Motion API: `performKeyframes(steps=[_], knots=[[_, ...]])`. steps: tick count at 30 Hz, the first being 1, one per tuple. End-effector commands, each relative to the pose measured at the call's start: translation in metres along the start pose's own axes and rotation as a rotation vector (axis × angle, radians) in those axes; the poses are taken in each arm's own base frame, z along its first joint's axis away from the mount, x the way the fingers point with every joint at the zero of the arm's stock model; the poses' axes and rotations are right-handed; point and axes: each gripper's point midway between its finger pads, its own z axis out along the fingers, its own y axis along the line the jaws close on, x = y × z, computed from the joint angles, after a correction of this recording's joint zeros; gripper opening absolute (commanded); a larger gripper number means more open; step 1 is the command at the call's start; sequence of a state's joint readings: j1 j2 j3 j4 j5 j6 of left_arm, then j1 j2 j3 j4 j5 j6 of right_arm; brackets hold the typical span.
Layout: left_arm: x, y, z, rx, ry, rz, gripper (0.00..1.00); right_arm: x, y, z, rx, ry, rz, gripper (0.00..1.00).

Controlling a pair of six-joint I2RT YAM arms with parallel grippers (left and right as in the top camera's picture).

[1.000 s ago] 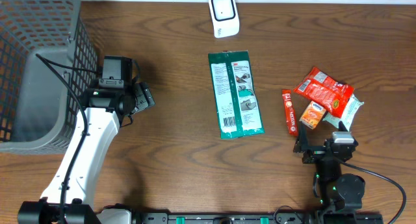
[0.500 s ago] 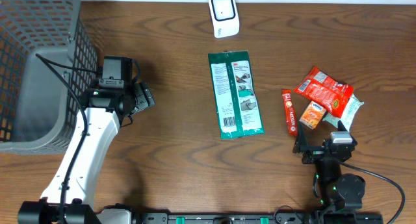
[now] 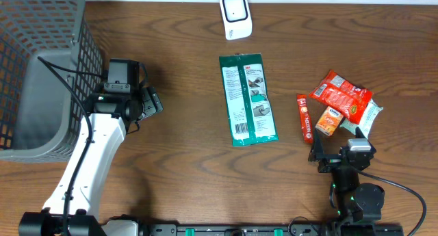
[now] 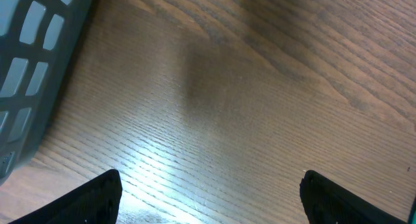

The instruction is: Scan the item barcode

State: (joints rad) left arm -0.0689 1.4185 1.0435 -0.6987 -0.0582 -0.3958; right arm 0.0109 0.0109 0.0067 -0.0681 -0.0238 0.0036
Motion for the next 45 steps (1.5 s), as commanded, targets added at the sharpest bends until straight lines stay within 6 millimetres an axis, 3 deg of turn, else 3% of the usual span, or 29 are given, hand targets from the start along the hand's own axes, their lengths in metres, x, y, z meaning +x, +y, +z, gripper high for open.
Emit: performKeyframes(steps=[1,25,31,35,40,45], knots=[[-0.002,0.001,0.001,-0.004,-0.001,-0.012,0.88,0.000,-0.001,0.000,0.003,-0.001,-0.011,0.99],[-0.003,0.005,0.003,-0.034,-0.007,-0.007,0.88,0.000,-0.001,0.000,0.003,-0.001,-0.011,0.99],[-0.009,0.004,-0.012,-0.011,-0.053,-0.014,0.89,0.000,-0.001,0.000,0.003,-0.001,-0.011,0.99],[-0.022,0.007,-0.045,0.021,-0.162,-0.033,0.89,0.000,-0.001,0.000,0.003,-0.001,-0.011,0.99],[-0.038,0.020,-0.125,0.114,-0.403,-0.094,0.88,0.000,-0.001,0.000,0.003,-0.001,-0.011,0.99],[-0.029,0.033,-0.203,0.223,-0.628,-0.128,0.89,0.000,-0.001,0.000,0.003,-0.001,-0.011,0.99]])
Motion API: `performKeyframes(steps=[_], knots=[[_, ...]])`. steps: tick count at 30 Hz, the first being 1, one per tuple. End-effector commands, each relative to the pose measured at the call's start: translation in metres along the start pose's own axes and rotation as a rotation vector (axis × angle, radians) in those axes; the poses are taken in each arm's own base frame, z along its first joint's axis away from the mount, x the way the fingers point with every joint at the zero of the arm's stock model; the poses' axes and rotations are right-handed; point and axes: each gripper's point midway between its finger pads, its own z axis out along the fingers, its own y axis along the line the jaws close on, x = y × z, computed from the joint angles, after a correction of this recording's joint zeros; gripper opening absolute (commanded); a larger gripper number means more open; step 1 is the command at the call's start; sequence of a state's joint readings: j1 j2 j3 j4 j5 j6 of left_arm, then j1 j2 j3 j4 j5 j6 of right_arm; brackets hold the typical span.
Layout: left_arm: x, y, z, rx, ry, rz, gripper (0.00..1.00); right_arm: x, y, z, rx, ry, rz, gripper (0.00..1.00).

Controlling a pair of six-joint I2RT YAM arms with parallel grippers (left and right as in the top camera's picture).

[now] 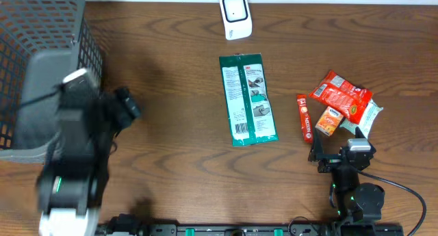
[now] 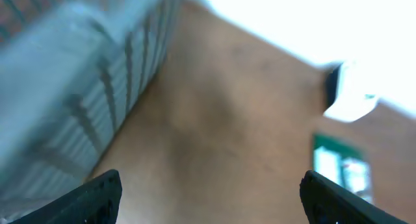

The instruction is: Scan the item barcode

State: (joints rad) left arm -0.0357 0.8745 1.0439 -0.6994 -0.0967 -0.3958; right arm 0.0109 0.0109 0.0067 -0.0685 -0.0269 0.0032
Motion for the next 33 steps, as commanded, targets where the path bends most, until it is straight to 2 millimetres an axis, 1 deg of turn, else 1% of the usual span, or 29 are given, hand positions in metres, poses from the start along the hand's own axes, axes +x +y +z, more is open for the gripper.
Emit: performKeyframes(steps=[1,4,6,10,17,20,23,25,28,33], knots=[[-0.019,0.004,-0.052,0.053,-0.159,-0.034,0.89,0.000,-0.002,0.000,0.006,-0.001,-0.010,0.99],[-0.017,0.010,-0.080,0.079,-0.212,-0.044,0.89,0.000,-0.002,0.000,0.006,-0.001,-0.010,0.99],[-0.010,0.016,-0.091,0.081,-0.215,-0.044,0.89,0.000,-0.002,0.000,0.006,-0.001,-0.010,0.99],[0.003,0.025,-0.101,0.072,-0.212,-0.045,0.89,0.000,-0.002,0.000,0.006,-0.001,-0.010,0.99],[0.025,0.046,-0.117,0.065,-0.281,-0.074,0.89,0.000,-0.002,0.000,0.006,-0.001,-0.010,0.99],[0.037,0.055,-0.119,0.061,-0.313,-0.090,0.89,0.000,-0.002,0.000,0.006,-0.001,-0.010,0.99],[0.048,0.061,-0.114,0.058,-0.323,-0.095,0.89,0.000,-0.002,0.000,0.006,-0.001,-0.010,0.99],[0.051,0.062,-0.110,0.068,-0.342,-0.098,0.89,0.000,-0.002,0.000,0.006,-0.001,-0.010,0.99],[0.044,0.058,-0.103,0.105,-0.417,-0.109,0.89,0.000,-0.002,0.000,0.006,-0.001,-0.010,0.99],[0.024,0.042,-0.095,0.226,-0.594,-0.125,0.89,0.000,-0.002,0.000,0.006,-0.001,-0.010,0.99]])
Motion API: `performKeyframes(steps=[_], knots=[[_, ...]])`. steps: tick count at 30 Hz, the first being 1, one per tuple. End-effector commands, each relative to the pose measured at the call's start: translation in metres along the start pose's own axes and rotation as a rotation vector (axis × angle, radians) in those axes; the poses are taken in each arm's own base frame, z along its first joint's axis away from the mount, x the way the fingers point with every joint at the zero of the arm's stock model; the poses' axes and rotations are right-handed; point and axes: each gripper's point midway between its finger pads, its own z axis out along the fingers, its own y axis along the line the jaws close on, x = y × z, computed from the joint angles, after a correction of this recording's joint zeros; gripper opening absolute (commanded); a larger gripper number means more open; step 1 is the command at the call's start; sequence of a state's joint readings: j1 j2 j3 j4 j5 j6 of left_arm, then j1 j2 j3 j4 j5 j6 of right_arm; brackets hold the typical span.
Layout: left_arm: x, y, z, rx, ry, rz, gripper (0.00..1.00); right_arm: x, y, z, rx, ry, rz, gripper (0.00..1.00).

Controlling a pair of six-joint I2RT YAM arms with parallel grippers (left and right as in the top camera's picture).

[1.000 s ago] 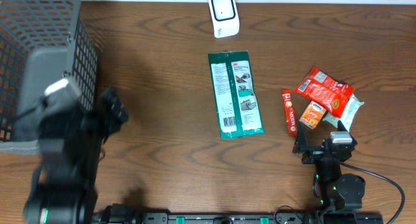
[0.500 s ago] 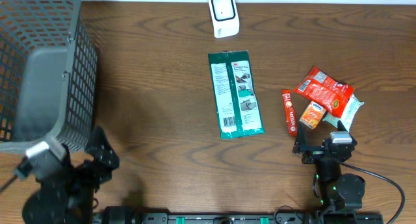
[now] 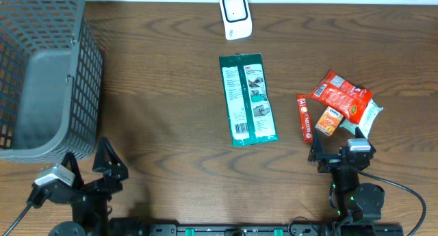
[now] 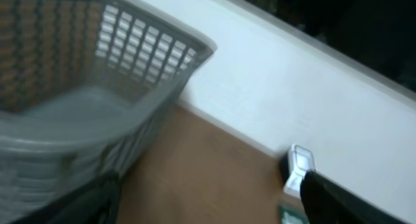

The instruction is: Scan the item barcode

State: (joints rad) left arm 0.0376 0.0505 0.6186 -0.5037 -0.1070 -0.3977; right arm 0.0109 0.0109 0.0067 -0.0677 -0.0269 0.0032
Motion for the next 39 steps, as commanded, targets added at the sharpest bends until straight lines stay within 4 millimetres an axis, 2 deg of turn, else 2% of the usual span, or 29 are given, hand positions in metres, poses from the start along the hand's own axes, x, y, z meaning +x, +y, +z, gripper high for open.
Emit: performKeyframes(steps=[1,8,12,22,30,34,39], knots=[[0.003,-0.004,0.011,0.060,-0.081,-0.022,0.89,0.000,-0.002,0.000,0.006,0.000,-0.010,0.99],[-0.003,-0.022,0.030,0.210,-0.248,-0.045,0.89,0.000,-0.002,0.000,0.006,0.000,-0.010,0.99],[0.006,-0.023,0.037,0.268,-0.304,-0.049,0.88,0.000,-0.002,0.000,0.006,0.000,-0.010,0.99],[0.064,-0.001,0.059,0.236,-0.207,-0.035,0.88,0.000,-0.002,0.000,0.006,0.000,-0.010,0.99],[0.122,0.026,0.071,0.129,0.009,-0.011,0.89,0.000,-0.002,0.000,0.006,0.000,-0.010,0.99],[0.135,0.031,0.071,0.110,0.059,0.057,0.89,0.000,-0.002,0.000,0.006,0.000,-0.010,0.99],[0.143,0.017,0.068,0.205,0.080,0.266,0.89,0.000,-0.002,0.000,0.006,0.000,-0.010,0.99]])
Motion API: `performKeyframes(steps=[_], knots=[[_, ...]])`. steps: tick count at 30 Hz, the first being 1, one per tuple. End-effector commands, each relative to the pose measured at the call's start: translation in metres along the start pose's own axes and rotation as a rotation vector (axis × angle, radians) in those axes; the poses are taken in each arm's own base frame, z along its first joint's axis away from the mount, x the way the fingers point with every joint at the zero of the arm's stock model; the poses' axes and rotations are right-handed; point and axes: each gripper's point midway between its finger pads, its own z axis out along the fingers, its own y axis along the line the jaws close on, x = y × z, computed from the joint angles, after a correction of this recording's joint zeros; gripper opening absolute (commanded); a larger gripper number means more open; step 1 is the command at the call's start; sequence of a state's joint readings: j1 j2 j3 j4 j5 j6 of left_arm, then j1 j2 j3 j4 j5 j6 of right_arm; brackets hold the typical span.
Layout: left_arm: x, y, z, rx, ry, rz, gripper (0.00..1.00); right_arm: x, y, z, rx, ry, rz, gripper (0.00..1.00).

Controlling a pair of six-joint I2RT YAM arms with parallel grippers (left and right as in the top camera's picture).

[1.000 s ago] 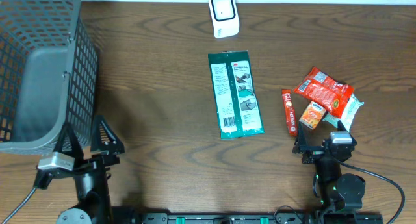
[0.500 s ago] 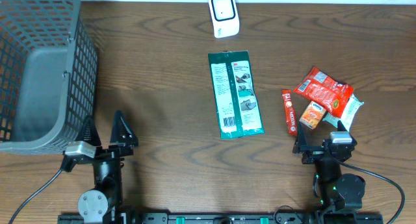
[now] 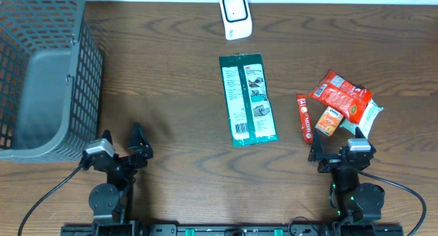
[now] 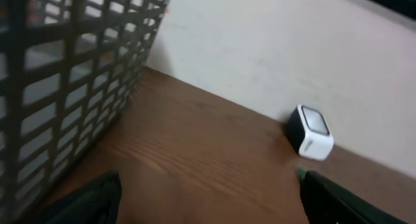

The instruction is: Scan the item barcode

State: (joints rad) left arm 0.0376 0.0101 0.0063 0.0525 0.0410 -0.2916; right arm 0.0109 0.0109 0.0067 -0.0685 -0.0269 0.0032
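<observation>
A long green packet (image 3: 248,99) lies flat mid-table, its white label facing up. The white barcode scanner (image 3: 235,16) stands at the far edge; the left wrist view shows the scanner (image 4: 312,132) against the wall. My left gripper (image 3: 122,140) sits low at the near left edge, open and holding nothing, with the dark fingers (image 4: 91,201) at the bottom corners of its wrist view. My right gripper (image 3: 339,147) rests open at the near right edge, just short of the snack pile.
A grey mesh basket (image 3: 41,72) fills the far left corner, and its wall (image 4: 58,94) looms at the left of the wrist view. On the right lie a red snack bag (image 3: 342,96), a red stick pack (image 3: 304,118) and a small orange box (image 3: 328,121).
My left arm has shifted a little right along the near edge and settled lower. Its camera now looks level across the table at the scanner. The packet and right arm are unmoved.
First my left arm reached out over the table beside the basket, gripper open. Then it was drawn back toward the near left. Then it was folded at the near edge, where it now rests. The packet, scanner, snacks and right arm stayed put.
</observation>
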Motion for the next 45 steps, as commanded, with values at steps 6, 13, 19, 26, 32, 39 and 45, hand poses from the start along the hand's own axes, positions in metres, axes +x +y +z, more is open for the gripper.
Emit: performKeyframes(steps=[6,13,19,26,32,39,45], knots=[[0.011,-0.018,-0.002,0.120,0.039,0.291,0.89,0.000,-0.002,0.000,0.006,-0.001,-0.010,0.99],[0.029,-0.012,-0.003,0.103,0.117,0.290,0.89,0.000,-0.002,0.000,0.006,-0.001,-0.010,0.99],[0.031,-0.011,-0.003,0.101,0.125,0.289,0.89,0.000,-0.002,0.000,0.006,-0.001,-0.010,0.99],[0.031,-0.011,-0.003,0.101,0.125,0.289,0.89,0.000,-0.002,0.000,0.006,-0.001,-0.010,0.99],[0.032,-0.011,-0.003,0.100,0.127,0.289,0.89,0.000,-0.002,0.000,0.006,-0.001,-0.010,0.99],[0.032,-0.011,-0.003,0.101,0.127,0.289,0.89,0.000,-0.002,0.000,0.006,-0.001,-0.010,0.99],[0.032,-0.011,-0.003,0.101,0.127,0.289,0.89,0.000,-0.002,0.000,0.006,-0.001,-0.010,0.99]])
